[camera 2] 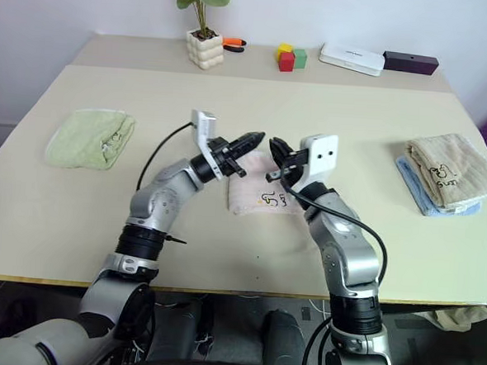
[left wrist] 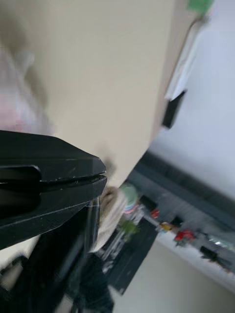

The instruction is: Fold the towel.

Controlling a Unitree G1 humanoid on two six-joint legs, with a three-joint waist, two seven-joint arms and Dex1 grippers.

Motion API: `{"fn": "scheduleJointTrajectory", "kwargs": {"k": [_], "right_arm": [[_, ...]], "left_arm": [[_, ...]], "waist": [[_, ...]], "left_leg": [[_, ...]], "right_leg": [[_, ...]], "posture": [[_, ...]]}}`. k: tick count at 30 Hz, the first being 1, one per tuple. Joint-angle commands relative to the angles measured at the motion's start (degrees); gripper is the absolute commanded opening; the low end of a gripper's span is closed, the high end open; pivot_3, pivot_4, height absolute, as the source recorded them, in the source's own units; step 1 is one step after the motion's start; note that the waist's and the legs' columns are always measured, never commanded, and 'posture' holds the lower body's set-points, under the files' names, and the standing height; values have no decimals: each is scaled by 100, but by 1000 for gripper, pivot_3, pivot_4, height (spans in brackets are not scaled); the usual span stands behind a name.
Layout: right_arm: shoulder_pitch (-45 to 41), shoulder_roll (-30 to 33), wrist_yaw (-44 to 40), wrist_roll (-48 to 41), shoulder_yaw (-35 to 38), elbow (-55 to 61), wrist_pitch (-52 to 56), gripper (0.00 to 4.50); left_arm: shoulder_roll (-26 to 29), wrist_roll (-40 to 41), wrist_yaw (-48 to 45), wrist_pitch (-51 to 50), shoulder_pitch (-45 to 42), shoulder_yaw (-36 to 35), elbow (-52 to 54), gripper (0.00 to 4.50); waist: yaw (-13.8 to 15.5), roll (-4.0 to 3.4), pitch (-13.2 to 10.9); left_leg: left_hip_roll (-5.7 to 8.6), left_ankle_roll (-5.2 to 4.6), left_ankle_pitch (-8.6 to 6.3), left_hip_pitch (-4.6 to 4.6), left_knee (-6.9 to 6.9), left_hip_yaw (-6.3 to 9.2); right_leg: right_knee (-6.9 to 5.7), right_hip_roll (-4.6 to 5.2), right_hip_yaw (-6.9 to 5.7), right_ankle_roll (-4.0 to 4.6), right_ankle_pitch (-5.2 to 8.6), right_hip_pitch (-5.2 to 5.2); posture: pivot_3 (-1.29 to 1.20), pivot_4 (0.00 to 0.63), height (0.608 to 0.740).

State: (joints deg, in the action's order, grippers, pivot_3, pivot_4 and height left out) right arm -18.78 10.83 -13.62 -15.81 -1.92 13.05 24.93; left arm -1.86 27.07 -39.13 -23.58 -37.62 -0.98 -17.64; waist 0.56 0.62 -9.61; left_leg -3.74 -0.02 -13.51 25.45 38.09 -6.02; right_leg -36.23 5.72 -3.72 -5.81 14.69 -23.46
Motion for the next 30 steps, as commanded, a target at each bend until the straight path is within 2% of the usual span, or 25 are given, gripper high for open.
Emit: {"fn": "scheduleJointTrajectory", "kwargs": {"k": [1, 4, 13, 20, 21, 22, 24, 27, 28, 29, 30], "right_arm": [[-82, -50, 333, 497, -111, -463, -112, 31], [-89, 22, 362, 1046, -474, -1007, -455, 31], [-87, -157, 957, 1353, -86, -1987, -641, 31], [-95, -174, 910, 1064, 260, -1881, -570, 31], [-92, -191, 883, 1012, 298, -1858, -556, 544], [-95, -175, 873, 1024, 295, -1846, -535, 782], [-115, -180, 932, 1019, 370, -1851, -529, 1745], [-157, -147, 885, 1027, 400, -1847, -533, 3203], [-180, -145, 852, 1018, 402, -1817, -530, 3878], [-203, -144, 841, 1025, 401, -1785, -526, 4306], [-233, -146, 850, 1020, 427, -1737, -519, 4500]], "left_arm": [[-37, -183, -3, -47, 0, 265, -83, 0], [-16, -571, 148, 63, -10, 494, -527, 0], [216, -1393, 646, 726, -198, 517, -1912, 0], [244, -1106, 725, 700, -211, 112, -1904, 0], [257, -1102, 738, 662, -196, 88, -1879, 0], [270, -1100, 748, 641, -181, 68, -1851, 250], [303, -1083, 627, 609, -141, 83, -1729, 867], [314, -954, 555, 558, -66, 40, -1398, 2207], [327, -864, 475, 514, -53, 17, -1236, 2847], [346, -742, 410, 400, -56, -32, -1089, 3290], [389, -635, 342, 301, -63, -72, -903, 3738]], "waist": [[-1, 0, 0], [-12, -1, 1], [-16, 0, 18], [-28, -5, 40], [-31, -5, 40], [-35, -5, 40], [-63, -6, 40], [-122, -6, 40], [-129, -6, 40], [-134, -6, 40], [-137, -7, 40]], "left_leg": [[0, 0, 0, 0, -1, 2], [-1, 1, 0, -2, -4, -1], [-3, 2, 1, -12, -4, 2], [-5, 2, 1, -18, -2, 6], [-6, 2, 1, -18, -2, 5], [-6, 2, 1, -18, -2, 5], [-6, 2, 1, -18, -2, 5], [-7, 2, 1, -17, -5, 6], [-7, 2, 1, -17, -6, 5], [-7, 2, 1, -17, -7, 5], [-7, 2, 1, -16, -9, 5]], "right_leg": [[0, -1, -1, 0, 0, -1], [0, -3, 1, 0, 0, -1], [1, -4, 0, 1, 1, 11], [1, -4, 0, 4, 0, 18], [1, -4, 0, 4, 0, 17], [1, -4, 0, 4, 0, 17], [1, -4, 0, 3, 0, 17], [0, -4, -1, 3, 0, 16], [0, -4, 0, 2, 0, 15], [0, -4, 0, 2, 0, 14], [0, -4, 0, 2, 0, 12]], "posture": [[0, 150, 735], [0, 150, 735], [0, 150, 735], [0, 150, 735], [0, 150, 735], [0, 150, 735], [0, 150, 735], [0, 150, 735], [0, 150, 735], [0, 150, 735], [0, 150, 735]]}}
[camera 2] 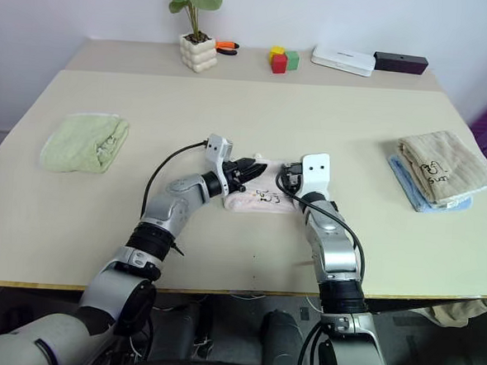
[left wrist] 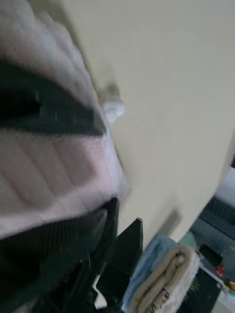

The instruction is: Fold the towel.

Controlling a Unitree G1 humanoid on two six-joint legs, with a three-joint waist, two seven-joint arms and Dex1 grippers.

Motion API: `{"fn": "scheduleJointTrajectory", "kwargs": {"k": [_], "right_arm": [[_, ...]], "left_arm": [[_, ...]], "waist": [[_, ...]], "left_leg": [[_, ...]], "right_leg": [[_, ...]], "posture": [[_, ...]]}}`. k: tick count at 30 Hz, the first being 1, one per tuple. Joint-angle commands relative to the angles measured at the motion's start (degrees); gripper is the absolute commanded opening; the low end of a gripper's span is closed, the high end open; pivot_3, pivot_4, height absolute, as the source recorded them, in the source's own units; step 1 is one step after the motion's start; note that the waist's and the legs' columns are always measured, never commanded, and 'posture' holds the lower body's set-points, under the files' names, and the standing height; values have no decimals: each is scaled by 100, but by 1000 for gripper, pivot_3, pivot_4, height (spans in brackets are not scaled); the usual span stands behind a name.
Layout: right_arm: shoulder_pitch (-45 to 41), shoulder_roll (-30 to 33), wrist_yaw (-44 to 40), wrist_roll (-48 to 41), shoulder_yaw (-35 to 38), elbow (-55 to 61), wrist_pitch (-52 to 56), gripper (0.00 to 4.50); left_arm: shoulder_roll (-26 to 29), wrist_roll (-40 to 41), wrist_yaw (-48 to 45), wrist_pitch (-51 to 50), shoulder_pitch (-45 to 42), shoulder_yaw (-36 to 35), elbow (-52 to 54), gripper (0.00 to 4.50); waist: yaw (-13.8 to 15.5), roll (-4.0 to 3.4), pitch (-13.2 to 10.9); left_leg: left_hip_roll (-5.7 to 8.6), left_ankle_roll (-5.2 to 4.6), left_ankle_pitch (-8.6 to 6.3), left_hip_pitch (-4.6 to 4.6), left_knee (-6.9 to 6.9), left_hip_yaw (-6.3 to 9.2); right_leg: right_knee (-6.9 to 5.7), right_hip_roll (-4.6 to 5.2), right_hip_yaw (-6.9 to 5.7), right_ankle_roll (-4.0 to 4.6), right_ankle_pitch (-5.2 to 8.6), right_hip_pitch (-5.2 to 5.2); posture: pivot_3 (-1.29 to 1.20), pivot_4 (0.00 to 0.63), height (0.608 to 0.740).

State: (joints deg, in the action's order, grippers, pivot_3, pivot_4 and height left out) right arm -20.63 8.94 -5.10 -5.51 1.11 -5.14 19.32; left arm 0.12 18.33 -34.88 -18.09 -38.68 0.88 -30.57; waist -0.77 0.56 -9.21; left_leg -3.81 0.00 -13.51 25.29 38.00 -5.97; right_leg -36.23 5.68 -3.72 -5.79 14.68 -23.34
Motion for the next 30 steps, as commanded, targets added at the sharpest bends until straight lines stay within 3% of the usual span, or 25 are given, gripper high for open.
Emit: {"fn": "scheduleJointTrajectory", "kwargs": {"k": [1, 2, 9, 12, 15, 18, 20, 23, 30], "right_arm": [[-72, 59, -6, -3, 138, 133, 45, 4500], [-90, 92, -12, 27, 137, 170, 33, 4500], [-345, 556, 6, 277, 233, 294, -57, 4500], [-475, 624, -173, 105, 326, 419, -71, 4500], [-556, 716, -526, -56, 361, 518, -117, 4500], [-563, 874, -1299, -564, 415, 787, -191, 4500], [-395, 1265, -2459, -1437, 556, 1382, 10, 4500], [-29, 1969, -3476, -1723, 470, 1796, 28, 4500], [373, 2575, -4170, -2193, 538, 2247, 340, 4500]], "left_arm": [[231, 383, -193, -337, 49, -297, 612, 4269], [254, 544, -262, -465, 57, -348, 820, 4484], [811, 1813, -137, -2228, 172, -1086, 2172, 4484], [1297, 2529, -49, -3366, 277, -1636, 2167, 4484], [1755, 2738, -121, -4163, 505, -1649, 2150, 4484], [2011, 2924, -259, -4678, 694, -1564, 2233, 4484], [2229, 2859, -487, -4825, 819, -1373, 2179, 4484], [2236, 2688, -459, -4714, 784, -1276, 1956, 4484], [1777, 2813, -636, -5164, 533, -1007, 1346, 4484]], "waist": [[-12, -1, -1], [-15, -3, -2], [1, -6, -8], [-14, -7, -8], [-42, -10, -11], [8, -10, -16], [21, -13, -21], [56, -12, -20], [26, -8, -17]], "left_leg": [[-1, 0, 0, 1, -1, 0], [-2, 0, 0, 2, -2, -1], [0, 1, 0, 13, -1, -2], [-1, 1, 1, 10, -4, -2], [-2, 4, 3, 8, -9, -2], [-1, 6, 4, 10, -10, -2], [0, 7, 4, 11, -9, -2], [2, 7, 3, 13, -8, 5], [2, 7, 2, 6, -7, 2]], "right_leg": [[-1, -1, 0, 0, 0, -2], [-2, -2, 1, 0, 0, -5], [-1, -1, 2, -1, 0, -12], [-2, -1, 2, -2, 0, -12], [-5, -3, 2, -3, 1, -16], [-5, -3, 2, -3, 1, -16], [-3, -2, 3, -3, 1, -15], [3, -2, 1, -3, 1, -8], [4, -2, 4, 0, 2, -4]], "posture": [[0, 150, 735], [0, 150, 735], [0, 150, 735], [0, 150, 735], [0, 150, 735], [0, 150, 735], [0, 150, 735], [0, 150, 735], [0, 150, 735]]}}
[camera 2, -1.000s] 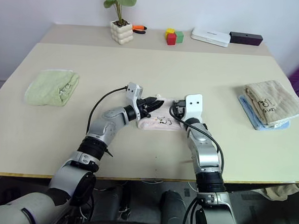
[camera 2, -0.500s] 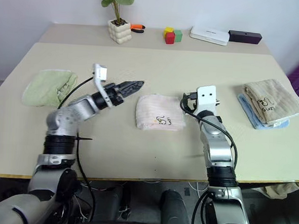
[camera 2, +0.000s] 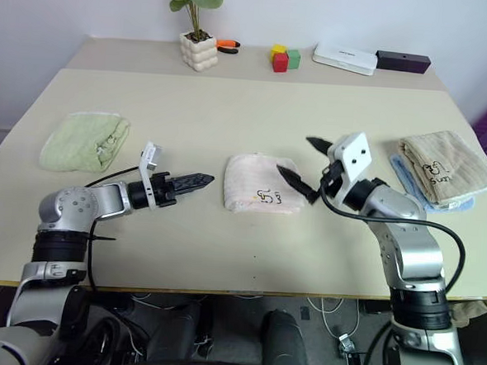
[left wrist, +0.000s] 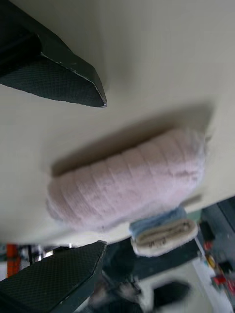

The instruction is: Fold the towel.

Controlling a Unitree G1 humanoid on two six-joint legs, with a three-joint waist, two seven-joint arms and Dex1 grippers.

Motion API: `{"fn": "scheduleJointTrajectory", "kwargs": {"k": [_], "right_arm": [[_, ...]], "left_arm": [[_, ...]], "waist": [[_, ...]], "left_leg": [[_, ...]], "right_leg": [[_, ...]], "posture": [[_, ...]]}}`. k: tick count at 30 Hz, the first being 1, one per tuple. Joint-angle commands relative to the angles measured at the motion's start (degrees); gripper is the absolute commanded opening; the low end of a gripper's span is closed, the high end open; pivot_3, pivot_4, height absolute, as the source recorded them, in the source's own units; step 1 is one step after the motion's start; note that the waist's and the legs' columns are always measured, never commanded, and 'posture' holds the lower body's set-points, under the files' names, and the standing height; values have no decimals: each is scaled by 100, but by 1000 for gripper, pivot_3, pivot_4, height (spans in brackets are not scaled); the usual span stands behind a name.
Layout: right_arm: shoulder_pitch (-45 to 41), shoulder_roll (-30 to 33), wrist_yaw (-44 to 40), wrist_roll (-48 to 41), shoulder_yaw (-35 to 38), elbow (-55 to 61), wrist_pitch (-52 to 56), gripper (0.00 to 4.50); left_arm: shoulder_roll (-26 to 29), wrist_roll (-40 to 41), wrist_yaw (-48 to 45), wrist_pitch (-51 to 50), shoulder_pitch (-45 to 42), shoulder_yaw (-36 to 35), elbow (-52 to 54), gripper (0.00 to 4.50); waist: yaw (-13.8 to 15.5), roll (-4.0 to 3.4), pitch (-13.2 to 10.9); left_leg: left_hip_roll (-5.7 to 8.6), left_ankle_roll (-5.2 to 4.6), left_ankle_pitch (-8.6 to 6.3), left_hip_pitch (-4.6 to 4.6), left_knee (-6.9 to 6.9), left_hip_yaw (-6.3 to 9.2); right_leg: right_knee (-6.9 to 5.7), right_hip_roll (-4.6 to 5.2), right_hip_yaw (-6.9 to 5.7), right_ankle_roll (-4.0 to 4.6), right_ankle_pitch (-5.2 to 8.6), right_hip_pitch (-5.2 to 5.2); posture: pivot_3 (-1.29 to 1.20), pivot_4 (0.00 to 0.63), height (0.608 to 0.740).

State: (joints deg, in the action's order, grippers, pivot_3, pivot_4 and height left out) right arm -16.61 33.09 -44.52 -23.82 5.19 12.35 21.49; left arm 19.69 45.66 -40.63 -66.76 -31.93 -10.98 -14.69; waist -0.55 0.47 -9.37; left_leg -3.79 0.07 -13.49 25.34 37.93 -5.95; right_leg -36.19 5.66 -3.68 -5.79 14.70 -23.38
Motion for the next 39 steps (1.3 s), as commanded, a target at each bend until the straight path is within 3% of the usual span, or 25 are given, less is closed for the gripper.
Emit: {"fn": "scheduleJointTrajectory", "kwargs": {"k": [1, 6, 14, 21, 24, 31, 39], "right_arm": [[18, 211, -333, -493, 165, 630, 208, 4500], [381, 701, -896, -922, 545, 951, 279, 4500], [482, 883, -896, -1190, 904, 1050, 383, 4500], [945, 1260, -1323, -1401, 1411, 894, 340, 4500], [969, 1289, -1338, -1385, 1463, 859, 334, 4500], [1049, 1333, -1397, -1292, 1397, 912, 324, 4500], [1386, 1539, -1730, -985, 1296, 730, 137, 4500]], "left_arm": [[-232, 58, -41, -352, -206, 177, -356, 4484], [-382, -196, -289, -306, -502, 490, -857, 4484], [-865, -303, -218, -490, -973, 365, -1766, 4484], [-1347, -619, -312, -47, -1330, 475, -2350, 4484], [-1474, -662, -263, -58, -1469, 364, -2657, 3617], [-1560, -789, -164, -1, -1686, 165, -3041, 110], [-1503, -827, -259, 581, -1758, -67, -2677, 45]], "waist": [[24, -1, 0], [110, 1, 0], [161, 1, 1], [276, 2, 1], [289, 3, 1], [302, 0, 3], [282, 1, 3]], "left_leg": [[0, 0, 0, 0, 0, 1], [3, -1, -1, 1, 2, 2], [6, -4, -2, 1, 12, 5], [10, -9, -4, 2, 20, 3], [10, -9, -4, 2, 23, 6], [11, -12, -6, 0, 24, 7], [14, -14, -6, 0, 28, 15]], "right_leg": [[0, 0, -1, 0, 0, 0], [3, 0, -1, -1, 0, 2], [6, 5, -1, 16, 9, 6], [10, 10, -1, 19, 10, 9], [10, 10, -1, 21, 10, 10], [11, 12, -4, 21, 11, 15], [10, 19, -3, 22, 11, 16]], "posture": [[0, 150, 735], [0, 150, 735], [0, 150, 735], [0, 150, 735], [0, 150, 735], [0, 150, 735], [0, 150, 735]]}}
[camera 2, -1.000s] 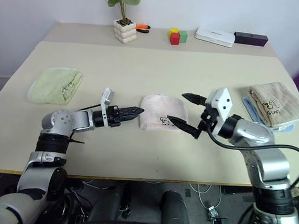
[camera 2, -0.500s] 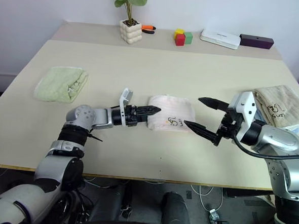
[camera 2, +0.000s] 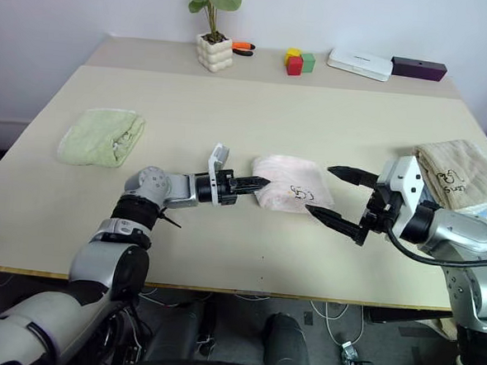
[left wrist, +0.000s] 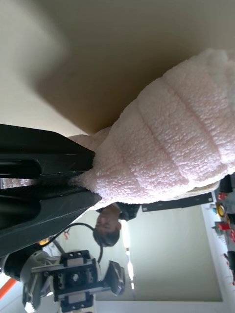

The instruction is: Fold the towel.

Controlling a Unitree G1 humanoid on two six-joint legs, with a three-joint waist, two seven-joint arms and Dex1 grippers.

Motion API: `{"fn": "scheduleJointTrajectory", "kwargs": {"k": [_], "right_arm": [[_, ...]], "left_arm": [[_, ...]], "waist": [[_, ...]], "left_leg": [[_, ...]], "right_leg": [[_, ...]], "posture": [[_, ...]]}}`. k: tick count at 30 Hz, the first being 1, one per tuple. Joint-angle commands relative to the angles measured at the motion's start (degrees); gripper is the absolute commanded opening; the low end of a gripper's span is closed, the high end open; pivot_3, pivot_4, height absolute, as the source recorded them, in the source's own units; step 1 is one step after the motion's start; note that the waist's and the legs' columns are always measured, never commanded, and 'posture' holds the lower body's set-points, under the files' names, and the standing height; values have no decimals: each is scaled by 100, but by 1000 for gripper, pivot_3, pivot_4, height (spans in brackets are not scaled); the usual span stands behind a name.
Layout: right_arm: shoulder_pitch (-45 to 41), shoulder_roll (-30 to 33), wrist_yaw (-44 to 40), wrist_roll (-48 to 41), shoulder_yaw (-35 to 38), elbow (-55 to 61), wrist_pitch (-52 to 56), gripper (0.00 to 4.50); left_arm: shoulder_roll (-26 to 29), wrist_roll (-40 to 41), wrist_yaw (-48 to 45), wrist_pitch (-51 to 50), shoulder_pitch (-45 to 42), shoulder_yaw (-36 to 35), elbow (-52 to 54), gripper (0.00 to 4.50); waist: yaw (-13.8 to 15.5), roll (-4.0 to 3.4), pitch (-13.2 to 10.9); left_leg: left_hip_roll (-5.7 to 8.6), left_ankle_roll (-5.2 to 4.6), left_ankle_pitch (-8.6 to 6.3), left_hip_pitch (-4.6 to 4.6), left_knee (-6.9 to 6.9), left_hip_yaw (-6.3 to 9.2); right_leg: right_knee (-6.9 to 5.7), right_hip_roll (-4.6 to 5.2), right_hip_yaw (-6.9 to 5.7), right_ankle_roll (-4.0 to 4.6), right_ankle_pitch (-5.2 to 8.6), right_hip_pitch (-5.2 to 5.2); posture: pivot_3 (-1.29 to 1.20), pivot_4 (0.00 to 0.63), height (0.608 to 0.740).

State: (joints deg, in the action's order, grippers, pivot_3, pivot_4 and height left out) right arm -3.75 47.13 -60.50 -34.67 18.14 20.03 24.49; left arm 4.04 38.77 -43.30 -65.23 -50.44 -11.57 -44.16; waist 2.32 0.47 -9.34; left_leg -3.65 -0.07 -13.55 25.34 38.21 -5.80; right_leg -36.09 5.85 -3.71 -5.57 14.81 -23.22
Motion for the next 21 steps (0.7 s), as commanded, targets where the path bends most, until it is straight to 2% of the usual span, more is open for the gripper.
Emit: {"fn": "scheduleJointTrajectory", "kwargs": {"k": [1, 13, 18, 21], "right_arm": [[119, 130, -161, 76, 32, -70, -165, 4500], [-391, -233, -185, -553, -16, -245, 59, 4500], [-732, -403, -184, -537, -328, -384, 63, 4500], [-966, -505, -143, -568, -438, -521, 72, 4500]], "left_arm": [[96, -176, -55, 657, 142, 18, 485, 45], [751, 484, 713, 2054, 184, -1482, 2239, 45], [1446, 746, 837, 2220, 115, -1952, 2627, 45], [1832, 659, 887, 2419, 187, -2005, 2728, 45]], "waist": [[-18, 4, -3], [-65, 12, -17], [-53, 18, -22], [-79, 20, -25]], "left_leg": [[0, 0, 0, 1, 0, -1], [-6, 1, 0, 7, -16, -11], [-6, 2, 1, 7, -13, -17], [-7, 3, 1, 7, -14, -17]], "right_leg": [[0, 0, 1, 0, 0, -2], [-4, -5, 4, -21, -12, -22], [-4, -7, 3, -20, -12, -19], [-5, -10, 3, -21, -13, -19]], "posture": [[0, 150, 735], [0, 150, 735], [0, 150, 735], [0, 150, 735]]}}
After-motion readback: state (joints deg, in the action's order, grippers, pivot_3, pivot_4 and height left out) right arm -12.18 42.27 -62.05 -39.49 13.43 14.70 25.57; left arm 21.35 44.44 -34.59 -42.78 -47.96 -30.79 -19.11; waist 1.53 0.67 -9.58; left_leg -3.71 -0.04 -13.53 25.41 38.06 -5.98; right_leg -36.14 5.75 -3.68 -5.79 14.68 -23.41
